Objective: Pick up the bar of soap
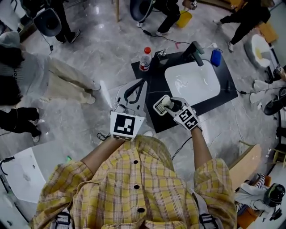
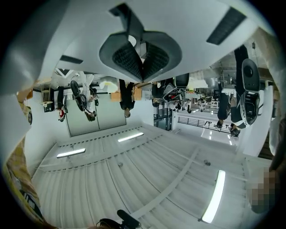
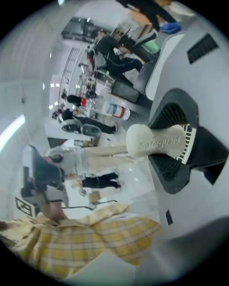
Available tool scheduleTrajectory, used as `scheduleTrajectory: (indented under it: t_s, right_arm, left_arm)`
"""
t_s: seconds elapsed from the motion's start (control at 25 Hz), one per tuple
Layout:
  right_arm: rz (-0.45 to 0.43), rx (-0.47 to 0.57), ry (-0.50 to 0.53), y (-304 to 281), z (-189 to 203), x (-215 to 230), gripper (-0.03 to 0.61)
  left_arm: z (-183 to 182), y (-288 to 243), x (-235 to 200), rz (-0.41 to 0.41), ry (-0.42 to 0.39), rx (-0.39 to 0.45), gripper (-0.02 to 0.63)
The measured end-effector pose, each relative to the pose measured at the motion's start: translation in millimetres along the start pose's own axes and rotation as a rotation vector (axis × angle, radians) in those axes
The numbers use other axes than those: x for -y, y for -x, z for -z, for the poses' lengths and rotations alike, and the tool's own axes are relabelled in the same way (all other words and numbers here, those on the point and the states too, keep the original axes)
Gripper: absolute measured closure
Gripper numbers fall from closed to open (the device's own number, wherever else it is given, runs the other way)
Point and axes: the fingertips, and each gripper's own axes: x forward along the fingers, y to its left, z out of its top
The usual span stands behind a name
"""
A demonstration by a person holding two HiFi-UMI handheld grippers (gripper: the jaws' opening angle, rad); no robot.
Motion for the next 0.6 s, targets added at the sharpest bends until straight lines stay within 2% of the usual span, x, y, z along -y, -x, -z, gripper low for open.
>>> scheduleTrajectory:
  t_s: [0.2, 0.36, 0.44, 0.6]
  right_arm:
    - [0.161, 0.359, -0.279, 46, -68, 22, 0.377]
    - [0.302, 0.599, -0.411, 84, -117, 43, 0.377]
    - [0.366, 0.667, -0.433, 101, -137, 47, 0.377]
    - [0.5, 0.737, -0.443, 134, -166, 48, 0.377]
  left_arm:
    - [-2, -6, 13, 0.033, 0.006, -0.011, 0.604]
    - [-8, -12, 27, 0.056, -0.009, 0.004, 0.604]
    - [-10, -14, 30, 0.062, -0.015, 0.014, 0.604]
    - [-11, -18, 33, 0.075, -0.014, 0.024, 0.604]
